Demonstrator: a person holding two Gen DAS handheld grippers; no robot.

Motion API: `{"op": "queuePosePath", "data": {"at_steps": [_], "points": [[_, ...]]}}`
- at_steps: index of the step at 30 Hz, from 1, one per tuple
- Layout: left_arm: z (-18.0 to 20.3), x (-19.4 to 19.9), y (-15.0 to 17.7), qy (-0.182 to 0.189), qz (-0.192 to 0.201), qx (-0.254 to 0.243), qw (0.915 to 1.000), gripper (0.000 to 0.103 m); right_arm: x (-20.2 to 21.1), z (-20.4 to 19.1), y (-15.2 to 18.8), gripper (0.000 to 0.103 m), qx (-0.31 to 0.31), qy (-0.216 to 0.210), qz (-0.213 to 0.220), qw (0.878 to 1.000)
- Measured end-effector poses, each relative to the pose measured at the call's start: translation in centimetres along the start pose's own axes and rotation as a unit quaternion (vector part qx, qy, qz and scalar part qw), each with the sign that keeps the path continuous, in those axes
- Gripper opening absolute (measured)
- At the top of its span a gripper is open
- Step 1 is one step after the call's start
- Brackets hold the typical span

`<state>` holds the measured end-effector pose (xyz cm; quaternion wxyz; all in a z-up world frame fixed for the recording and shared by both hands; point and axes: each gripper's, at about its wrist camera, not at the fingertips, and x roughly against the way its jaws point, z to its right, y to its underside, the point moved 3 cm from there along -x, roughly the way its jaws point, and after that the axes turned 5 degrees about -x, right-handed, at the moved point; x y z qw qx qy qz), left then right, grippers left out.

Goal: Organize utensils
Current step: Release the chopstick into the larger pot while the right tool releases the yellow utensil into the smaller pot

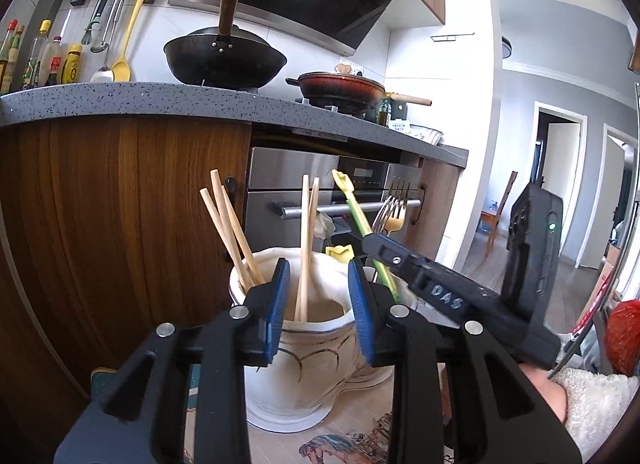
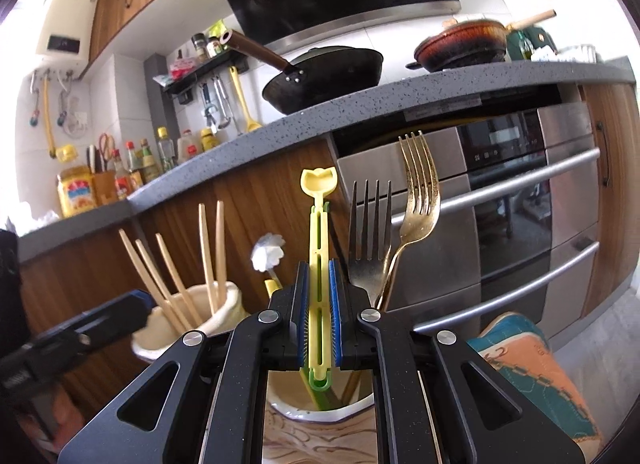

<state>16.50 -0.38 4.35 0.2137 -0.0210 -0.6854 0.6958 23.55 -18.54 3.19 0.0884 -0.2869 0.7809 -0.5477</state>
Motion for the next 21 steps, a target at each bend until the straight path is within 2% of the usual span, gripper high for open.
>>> {"op": "queuePosePath", "data": {"at_steps": [7,14,21], "points": [[-0.1,-0.2,0.1,0.005,-0.004,0.001,1.0000,0.030,0.3,-1.1,1.2,0.010,0.058,0.032,0.000,0.998],[0.1,-0.3,0.3,0.006,-0.009,-0.005,0.9999,0.030,1.6,-1.5,1.4,0.010,0.077,0.041,0.005,0.996],[0.2,-0.2,0.4,0.006,-0.010,-0.004,0.9999,0.030,1.7,-1.7,2.1,0.011,0.082,0.038,-0.021,0.996]]}}
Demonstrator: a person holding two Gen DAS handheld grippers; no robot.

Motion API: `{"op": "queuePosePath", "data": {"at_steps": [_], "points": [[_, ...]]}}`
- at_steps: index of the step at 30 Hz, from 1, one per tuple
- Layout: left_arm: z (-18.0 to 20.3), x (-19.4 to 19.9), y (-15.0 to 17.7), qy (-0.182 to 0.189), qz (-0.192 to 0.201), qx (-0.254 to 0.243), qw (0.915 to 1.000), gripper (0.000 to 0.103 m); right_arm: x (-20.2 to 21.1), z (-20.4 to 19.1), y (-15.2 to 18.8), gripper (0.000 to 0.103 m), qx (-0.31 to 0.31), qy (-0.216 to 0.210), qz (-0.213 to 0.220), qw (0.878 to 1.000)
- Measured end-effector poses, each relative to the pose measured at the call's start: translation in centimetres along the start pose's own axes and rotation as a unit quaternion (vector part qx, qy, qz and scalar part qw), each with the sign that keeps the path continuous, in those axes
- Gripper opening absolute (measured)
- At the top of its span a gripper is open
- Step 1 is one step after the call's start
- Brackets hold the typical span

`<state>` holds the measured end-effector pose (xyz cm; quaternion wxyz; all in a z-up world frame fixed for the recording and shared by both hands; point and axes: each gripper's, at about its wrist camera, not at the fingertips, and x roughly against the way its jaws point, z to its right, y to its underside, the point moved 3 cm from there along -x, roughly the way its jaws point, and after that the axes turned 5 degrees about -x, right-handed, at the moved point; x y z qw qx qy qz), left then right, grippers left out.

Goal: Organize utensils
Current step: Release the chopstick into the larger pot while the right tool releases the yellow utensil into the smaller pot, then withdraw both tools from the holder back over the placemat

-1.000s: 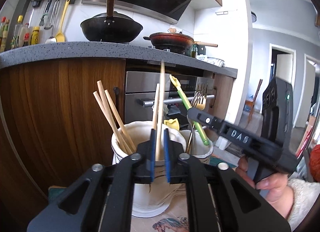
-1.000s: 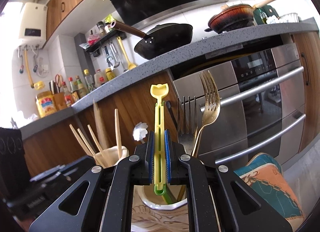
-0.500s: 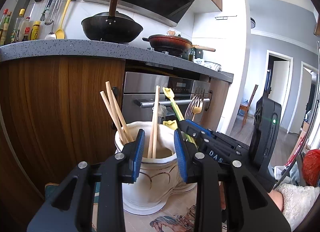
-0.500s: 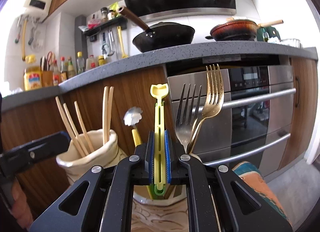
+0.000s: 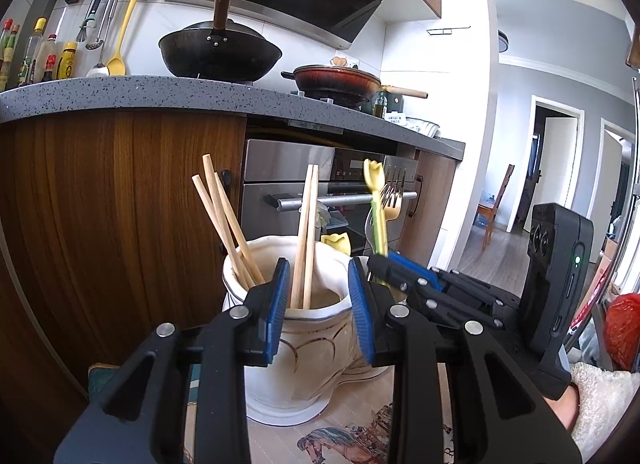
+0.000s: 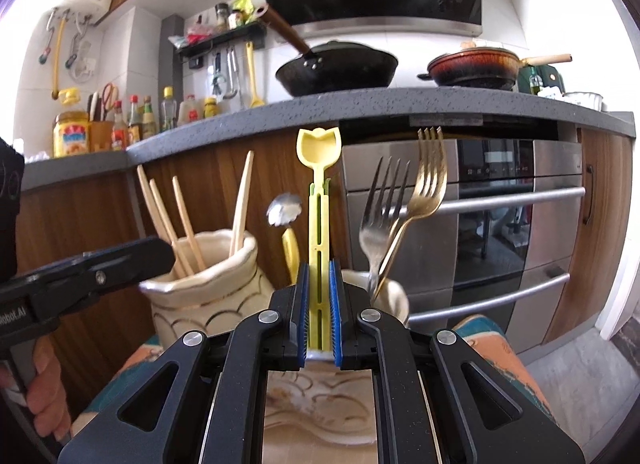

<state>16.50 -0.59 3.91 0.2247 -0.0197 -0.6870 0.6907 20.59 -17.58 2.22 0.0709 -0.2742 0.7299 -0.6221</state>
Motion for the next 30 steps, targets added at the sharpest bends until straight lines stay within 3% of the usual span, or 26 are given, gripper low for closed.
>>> {"op": "queuePosePath", "data": {"at_steps": [8,11,17,24,30], "points": [[0.0,0.0,0.1,0.001,0.000,0.001,1.0000,0.030,-0.6,0.8,0.4,0.011,-0.019,0.008,-0.026,0.999],[0.0,0.0,0.1,0.001,0.001,0.001,1.0000,0.030,-0.5,1.0,0.3,0.018,-0.024,0.008,-0.025,0.999],[0.0,0.0,0.1,0.000,0.000,0.000,1.0000,0.030,-0.3,1.2,0.2,0.020,-0.032,0.006,-0.023,0.999],[0.8,1.1,0.4,-0.005,0.000,-0.006,1.0000,0.030,3.4,1.2,0.6,0.020,-0.035,0.010,-0.012,0.999],[2.1,3.6,2.5,-0.017,-0.006,-0.020,0.9996,0.031,6.5,0.3,3.2,0.020,0.011,0.014,-0.043,0.999]]}}
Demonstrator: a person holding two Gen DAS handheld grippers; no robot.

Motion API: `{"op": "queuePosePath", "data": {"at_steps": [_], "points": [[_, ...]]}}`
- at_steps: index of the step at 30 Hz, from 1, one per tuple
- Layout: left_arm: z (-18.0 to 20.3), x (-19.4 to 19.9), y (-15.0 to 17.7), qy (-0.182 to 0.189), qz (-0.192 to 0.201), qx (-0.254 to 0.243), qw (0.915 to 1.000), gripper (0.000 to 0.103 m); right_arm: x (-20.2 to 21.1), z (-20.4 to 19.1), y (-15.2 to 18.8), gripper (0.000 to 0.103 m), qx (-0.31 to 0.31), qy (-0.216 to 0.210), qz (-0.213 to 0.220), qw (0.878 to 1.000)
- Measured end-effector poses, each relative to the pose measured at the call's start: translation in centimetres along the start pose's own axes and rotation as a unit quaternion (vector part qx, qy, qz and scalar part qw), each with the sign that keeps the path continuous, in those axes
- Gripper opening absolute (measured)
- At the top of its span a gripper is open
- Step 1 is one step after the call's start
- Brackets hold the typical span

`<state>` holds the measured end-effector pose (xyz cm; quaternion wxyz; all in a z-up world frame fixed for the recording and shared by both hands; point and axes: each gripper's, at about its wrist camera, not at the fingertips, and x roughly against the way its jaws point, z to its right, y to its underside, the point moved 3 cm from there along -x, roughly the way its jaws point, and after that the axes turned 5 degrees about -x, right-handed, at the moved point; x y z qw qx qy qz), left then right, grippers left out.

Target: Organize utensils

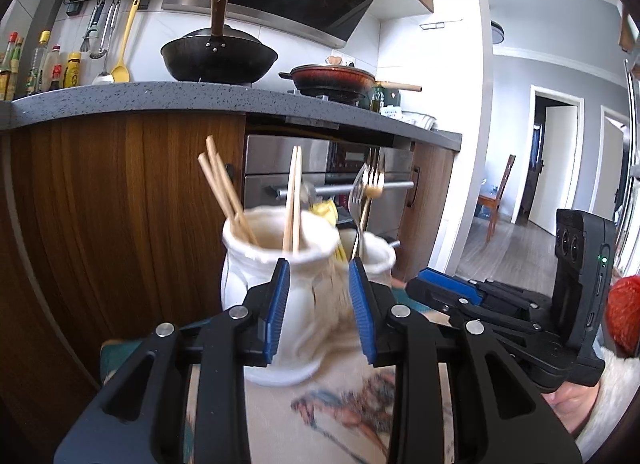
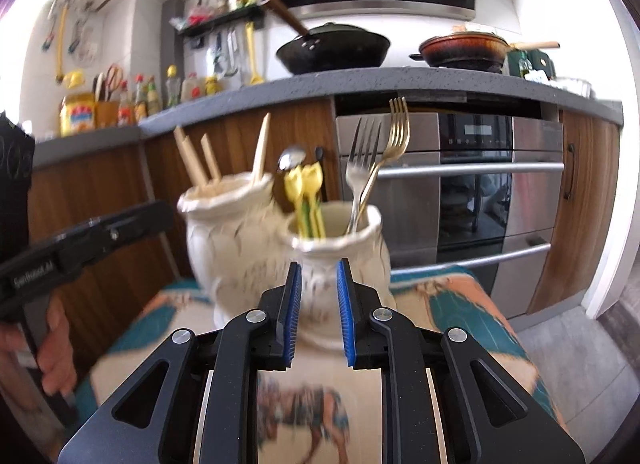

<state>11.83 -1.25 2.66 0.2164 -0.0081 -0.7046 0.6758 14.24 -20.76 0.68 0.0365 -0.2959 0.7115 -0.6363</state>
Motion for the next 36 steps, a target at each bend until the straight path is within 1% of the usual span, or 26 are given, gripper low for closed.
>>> {"op": "queuePosePath", "data": {"at_steps": [1,2,3,4,5,6,7,9,10,12,13,14,15,16,18,20,22,25,33,36], "points": [[0.2,0.3,0.5,-0.004,-0.003,-0.002,1.0000,0.031,0.5,-0.3,0.4,0.020,0.017,0.007,0.000,1.000],[0.3,0.7,0.9,-0.010,-0.005,-0.003,0.9999,0.033,0.7,-0.5,0.5,0.025,0.024,0.009,0.002,1.000],[0.4,1.1,1.6,-0.018,-0.010,-0.002,0.9998,0.035,1.0,-0.6,0.5,0.034,0.029,0.010,0.007,0.999],[0.4,1.4,2.1,-0.024,-0.013,-0.001,0.9996,0.043,1.4,-0.8,0.5,0.037,0.033,0.010,0.015,0.999],[0.3,1.6,2.6,-0.034,-0.017,0.002,0.9993,0.048,1.6,-0.9,0.5,0.044,0.036,0.009,0.018,0.999],[0.2,1.8,3.0,-0.042,-0.018,0.005,0.9989,0.057,1.7,-1.0,0.5,0.048,0.038,0.010,0.021,0.999],[0.0,2.1,3.4,-0.047,-0.021,0.008,0.9986,0.061,1.7,-1.1,0.5,0.051,0.040,0.012,0.021,0.999],[-0.5,2.5,4.0,-0.062,-0.026,0.018,0.9976,0.070,1.8,-1.2,0.5,0.065,0.043,0.017,0.022,0.999],[-0.7,2.8,4.3,-0.068,-0.024,0.023,0.9971,0.078,2.0,-1.2,0.5,0.067,0.046,0.019,0.025,0.998],[-1.2,3.4,4.6,-0.084,-0.015,0.028,0.9960,0.085,2.3,-1.4,0.6,0.075,0.056,0.025,0.031,0.998],[-1.4,3.6,4.7,-0.099,-0.011,0.024,0.9947,0.089,2.5,-1.4,0.7,0.077,0.063,0.031,0.034,0.997],[-1.6,3.7,4.8,-0.105,-0.009,0.022,0.9942,0.092,2.7,-1.4,0.7,0.081,0.071,0.039,0.038,0.996],[-1.8,3.8,4.9,-0.114,-0.005,0.019,0.9933,0.094,2.9,-1.3,0.7,0.084,0.077,0.045,0.042,0.995],[-1.8,3.7,4.9,-0.116,-0.004,0.018,0.9931,0.095,3.0,-1.0,0.7,0.086,0.077,0.050,0.044,0.995],[-1.9,3.5,4.9,-0.106,-0.007,0.019,0.9942,0.095,3.0,-0.4,0.6,0.092,0.067,0.051,0.044,0.995],[-1.9,3.4,4.8,-0.104,-0.005,0.018,0.9944,0.097,2.8,0.3,0.5,0.093,0.053,0.049,0.042,0.997],[-1.9,3.2,4.7,-0.104,-0.005,0.017,0.9945,0.097,2.6,0.9,0.4,0.094,0.037,0.040,0.039,0.998],[-1.7,3.0,4.6,-0.103,-0.010,0.013,0.9946,0.097,2.3,1.3,0.4,0.095,0.027,0.039,0.031,0.998],[-0.2,2.6,4.7,-0.104,-0.015,-0.026,0.9941,0.097,2.0,0.9,0.6,0.096,0.035,0.042,0.026,0.998],[0.1,2.6,4.6,-0.105,-0.014,-0.031,0.9940,0.097,1.9,0.9,0.7,0.096,0.034,0.046,0.024,0.998]]}}
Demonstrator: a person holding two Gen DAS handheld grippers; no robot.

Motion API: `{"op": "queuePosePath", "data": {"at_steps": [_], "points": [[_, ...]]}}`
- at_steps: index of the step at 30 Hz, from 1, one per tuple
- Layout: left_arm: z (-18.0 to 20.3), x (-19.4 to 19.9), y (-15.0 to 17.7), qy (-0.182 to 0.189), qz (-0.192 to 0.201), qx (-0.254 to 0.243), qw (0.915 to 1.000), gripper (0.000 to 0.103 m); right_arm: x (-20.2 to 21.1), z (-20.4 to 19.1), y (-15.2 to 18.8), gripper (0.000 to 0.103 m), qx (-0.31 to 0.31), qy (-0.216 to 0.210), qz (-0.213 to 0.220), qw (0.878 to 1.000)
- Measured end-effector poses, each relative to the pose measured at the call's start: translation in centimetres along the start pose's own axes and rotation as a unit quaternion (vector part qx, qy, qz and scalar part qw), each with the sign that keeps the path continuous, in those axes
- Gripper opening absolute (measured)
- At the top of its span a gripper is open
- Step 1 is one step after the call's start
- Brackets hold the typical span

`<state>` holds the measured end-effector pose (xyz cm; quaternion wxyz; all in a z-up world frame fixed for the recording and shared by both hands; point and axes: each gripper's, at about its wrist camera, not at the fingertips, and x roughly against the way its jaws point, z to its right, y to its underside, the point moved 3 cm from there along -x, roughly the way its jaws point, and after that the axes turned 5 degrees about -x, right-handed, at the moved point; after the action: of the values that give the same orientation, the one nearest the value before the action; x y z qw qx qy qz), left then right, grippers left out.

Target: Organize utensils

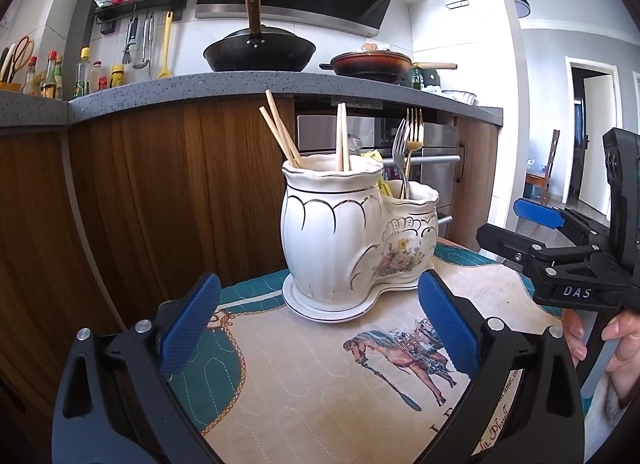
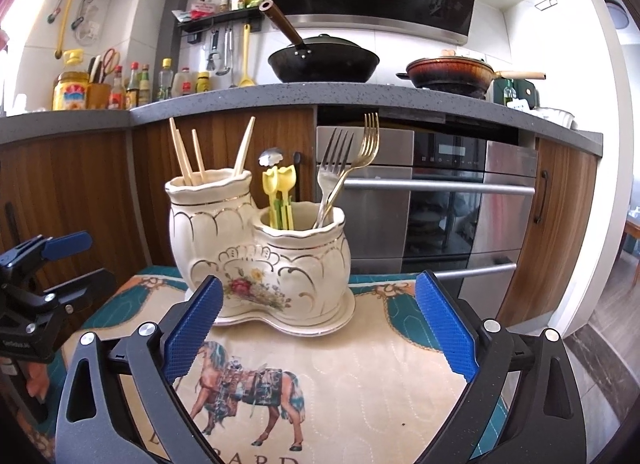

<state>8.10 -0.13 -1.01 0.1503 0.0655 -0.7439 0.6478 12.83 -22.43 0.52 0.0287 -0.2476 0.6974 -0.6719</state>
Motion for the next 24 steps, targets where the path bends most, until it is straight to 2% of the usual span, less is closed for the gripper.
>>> {"op": "queuePosePath", "data": {"at_steps": [24], "points": [[-0.08,-0.08,-0.06,0.001,-0.002,0.003,1.0000,0.097,-0.15,0.00,0.03,0.097,0.001,0.003,-0.003,1.000]]}}
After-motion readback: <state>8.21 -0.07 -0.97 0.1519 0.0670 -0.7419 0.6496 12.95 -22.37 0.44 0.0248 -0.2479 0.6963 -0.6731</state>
